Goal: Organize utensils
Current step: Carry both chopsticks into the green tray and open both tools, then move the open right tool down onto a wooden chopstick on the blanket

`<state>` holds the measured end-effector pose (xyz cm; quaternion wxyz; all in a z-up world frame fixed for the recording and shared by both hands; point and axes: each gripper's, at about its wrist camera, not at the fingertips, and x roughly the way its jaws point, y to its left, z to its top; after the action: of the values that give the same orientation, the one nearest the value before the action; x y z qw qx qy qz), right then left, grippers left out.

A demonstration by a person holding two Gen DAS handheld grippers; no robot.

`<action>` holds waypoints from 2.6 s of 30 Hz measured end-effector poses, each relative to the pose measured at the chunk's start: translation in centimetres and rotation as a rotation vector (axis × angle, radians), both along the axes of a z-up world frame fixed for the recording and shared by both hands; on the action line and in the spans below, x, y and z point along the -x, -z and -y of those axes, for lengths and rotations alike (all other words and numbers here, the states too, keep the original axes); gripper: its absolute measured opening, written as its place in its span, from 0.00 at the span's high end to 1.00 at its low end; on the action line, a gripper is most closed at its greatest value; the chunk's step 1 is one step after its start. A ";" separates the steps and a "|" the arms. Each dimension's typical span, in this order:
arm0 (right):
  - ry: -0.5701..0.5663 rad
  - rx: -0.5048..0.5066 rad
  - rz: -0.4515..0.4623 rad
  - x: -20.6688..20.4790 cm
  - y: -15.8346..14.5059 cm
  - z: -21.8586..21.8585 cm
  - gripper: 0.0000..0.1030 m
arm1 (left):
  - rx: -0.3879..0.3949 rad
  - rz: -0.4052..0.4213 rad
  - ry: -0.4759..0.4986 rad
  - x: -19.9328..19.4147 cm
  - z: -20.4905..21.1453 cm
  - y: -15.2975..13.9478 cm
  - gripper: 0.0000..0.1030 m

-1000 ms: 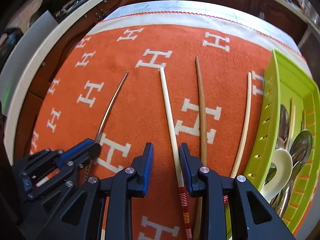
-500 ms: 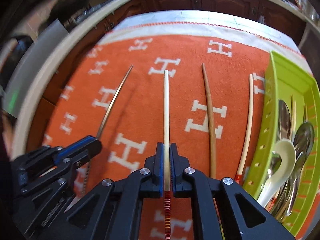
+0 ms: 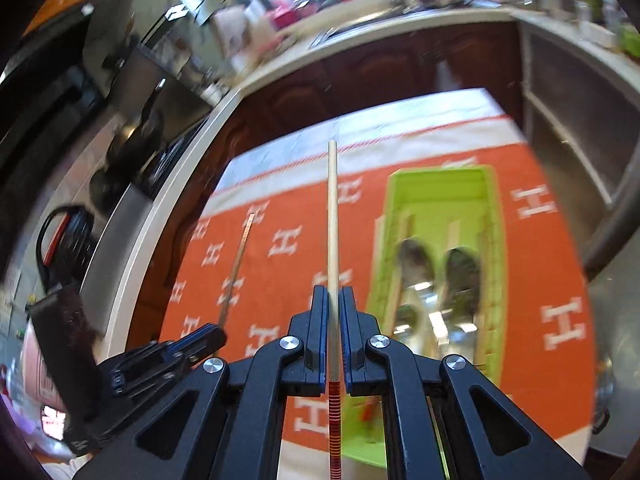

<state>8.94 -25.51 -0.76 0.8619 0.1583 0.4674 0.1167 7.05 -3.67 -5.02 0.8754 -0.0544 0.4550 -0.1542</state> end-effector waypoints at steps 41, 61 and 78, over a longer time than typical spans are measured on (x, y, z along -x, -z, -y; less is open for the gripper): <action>0.069 -0.004 -0.092 -2.2 6.9 4.8 0.91 | -0.033 -0.086 -0.039 -4.4 2.7 2.0 0.84; -0.175 0.105 -0.107 -2.9 5.6 -7.0 0.78 | -0.162 0.004 -0.240 -2.1 -6.6 2.1 0.44; -0.206 0.262 -0.293 -10.9 13.4 -12.7 0.78 | -0.149 -0.047 -0.335 -1.8 -12.1 4.4 0.38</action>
<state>19.88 -12.82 -14.16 0.7814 0.0117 0.6127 0.1180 8.85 8.43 -9.42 0.8796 -0.0680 0.4700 0.0290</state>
